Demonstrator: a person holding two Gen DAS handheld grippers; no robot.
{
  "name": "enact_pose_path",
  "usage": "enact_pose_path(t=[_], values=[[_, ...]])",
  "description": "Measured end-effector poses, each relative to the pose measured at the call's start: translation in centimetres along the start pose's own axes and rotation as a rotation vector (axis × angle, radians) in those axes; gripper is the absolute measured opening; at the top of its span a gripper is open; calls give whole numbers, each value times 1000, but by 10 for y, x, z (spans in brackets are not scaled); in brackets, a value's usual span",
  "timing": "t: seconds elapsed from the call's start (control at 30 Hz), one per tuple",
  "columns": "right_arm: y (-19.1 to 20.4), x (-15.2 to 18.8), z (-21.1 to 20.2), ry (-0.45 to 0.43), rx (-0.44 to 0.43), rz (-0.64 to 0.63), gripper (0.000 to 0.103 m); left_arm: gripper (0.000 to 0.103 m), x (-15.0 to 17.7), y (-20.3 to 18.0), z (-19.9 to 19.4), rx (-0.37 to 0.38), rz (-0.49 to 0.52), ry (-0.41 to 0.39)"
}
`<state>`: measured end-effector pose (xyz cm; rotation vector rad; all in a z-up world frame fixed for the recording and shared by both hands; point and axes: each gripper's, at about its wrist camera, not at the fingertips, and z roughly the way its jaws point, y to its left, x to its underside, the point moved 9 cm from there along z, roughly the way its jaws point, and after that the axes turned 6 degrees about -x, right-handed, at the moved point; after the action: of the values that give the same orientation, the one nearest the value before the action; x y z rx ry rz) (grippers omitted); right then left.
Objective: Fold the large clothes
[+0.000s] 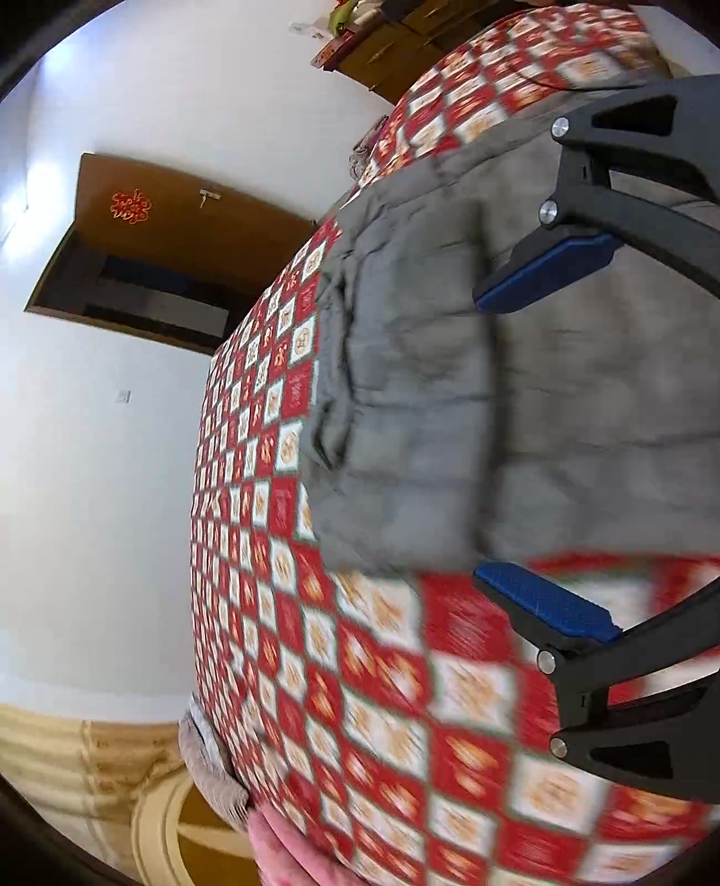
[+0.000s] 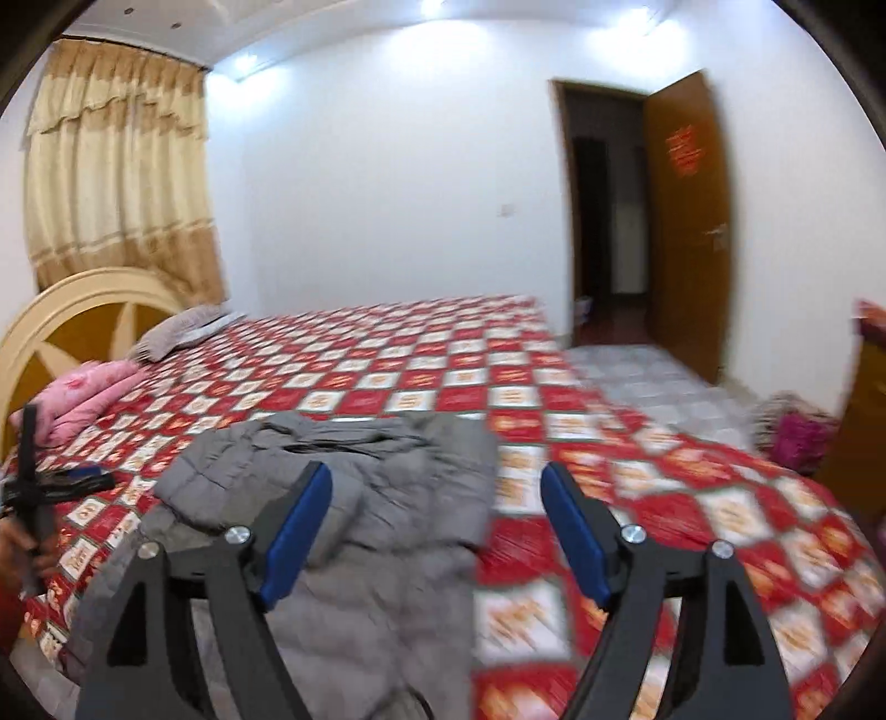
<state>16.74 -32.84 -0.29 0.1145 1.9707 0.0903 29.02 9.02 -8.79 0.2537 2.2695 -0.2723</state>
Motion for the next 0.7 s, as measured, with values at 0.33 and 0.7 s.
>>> enact_pose_path(t=[0.33, 0.7], values=[[2, -11, -191, -125, -2, 27, 80, 92, 98, 43, -113, -45, -21, -32], [40, -2, -205, -96, -99, 2, 80, 92, 123, 56, -129, -43, -30, -44]])
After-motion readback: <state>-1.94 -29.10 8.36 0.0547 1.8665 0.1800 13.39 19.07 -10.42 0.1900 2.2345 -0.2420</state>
